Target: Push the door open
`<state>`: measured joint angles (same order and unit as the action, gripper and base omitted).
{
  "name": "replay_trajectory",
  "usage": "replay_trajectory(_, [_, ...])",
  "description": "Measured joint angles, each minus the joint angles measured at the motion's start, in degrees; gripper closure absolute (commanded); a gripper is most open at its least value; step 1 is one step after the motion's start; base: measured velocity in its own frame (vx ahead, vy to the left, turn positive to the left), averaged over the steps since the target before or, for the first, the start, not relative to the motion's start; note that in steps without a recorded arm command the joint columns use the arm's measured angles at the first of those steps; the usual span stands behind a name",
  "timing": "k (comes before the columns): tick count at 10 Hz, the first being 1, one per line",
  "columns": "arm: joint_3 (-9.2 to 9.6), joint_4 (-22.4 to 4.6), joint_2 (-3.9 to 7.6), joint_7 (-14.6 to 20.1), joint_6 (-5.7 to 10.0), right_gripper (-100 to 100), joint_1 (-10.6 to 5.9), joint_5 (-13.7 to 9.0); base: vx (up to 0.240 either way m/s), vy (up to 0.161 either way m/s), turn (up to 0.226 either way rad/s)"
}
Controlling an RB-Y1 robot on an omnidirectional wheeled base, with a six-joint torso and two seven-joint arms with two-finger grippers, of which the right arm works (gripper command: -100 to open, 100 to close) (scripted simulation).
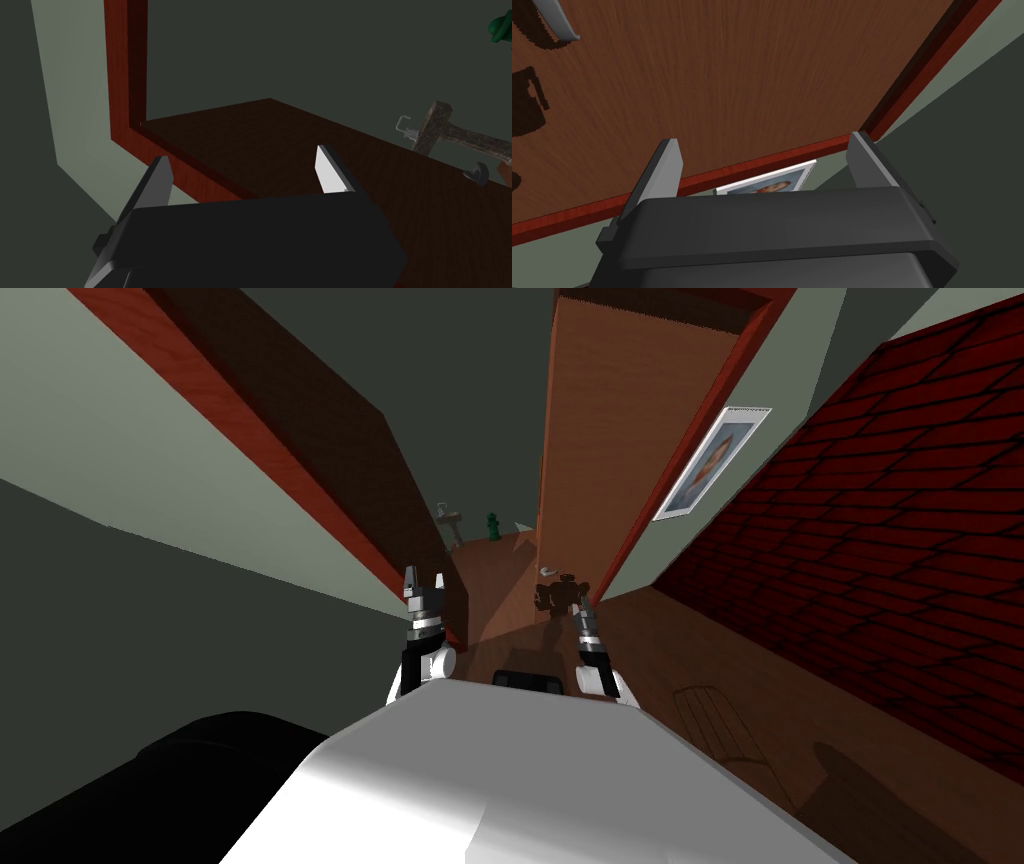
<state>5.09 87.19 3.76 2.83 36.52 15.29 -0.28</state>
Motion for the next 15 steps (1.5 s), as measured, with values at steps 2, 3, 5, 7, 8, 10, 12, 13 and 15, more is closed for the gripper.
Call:
replay_trajectory(2, [0.45,-3.2,0.06,-0.13,0.47,-100,-1.17,0.3,0.09,-0.072,0.061])
replay_trajectory(3, [0.88,-4.17,-0.2,-0.35,0.54,-100,-1.37,0.57,0.1,-0.101,0.051])
replay_trajectory(5, [1.33,-7.54,-0.34,-0.58,1.05,-100,-2.77,0.88,0.09,-0.091,0.058])
replay_trajectory(7, [1.84,-10.12,-0.39,-0.6,1.33,-100,-3.59,1.18,0.073,-0.097,0.06])
replay_trajectory(8, [2.1,-11.7,-0.46,-0.68,1.71,-100,-4.08,1.34,0.08,-0.08,0.06])
replay_trajectory(10, [2.57,-14.87,-0.99,-1.05,2.19,-100,-5.36,1.71,0.083,-0.078,0.051])
replay_trajectory(12, [3.07,-17.28,-1.29,-1.2,2.34,-100,-6.28,2.02,0.089,-0.086,0.056])
replay_trajectory(13, [3.37,-18.31,-1.35,-1.22,2.5,-100,-6.47,2.19,0.081,-0.092,0.052])
replay_trajectory(15, [3.79,-21.28,-1.82,-1.42,3.11,-100,-7.58,2.48,0.076,-0.088,0.046])
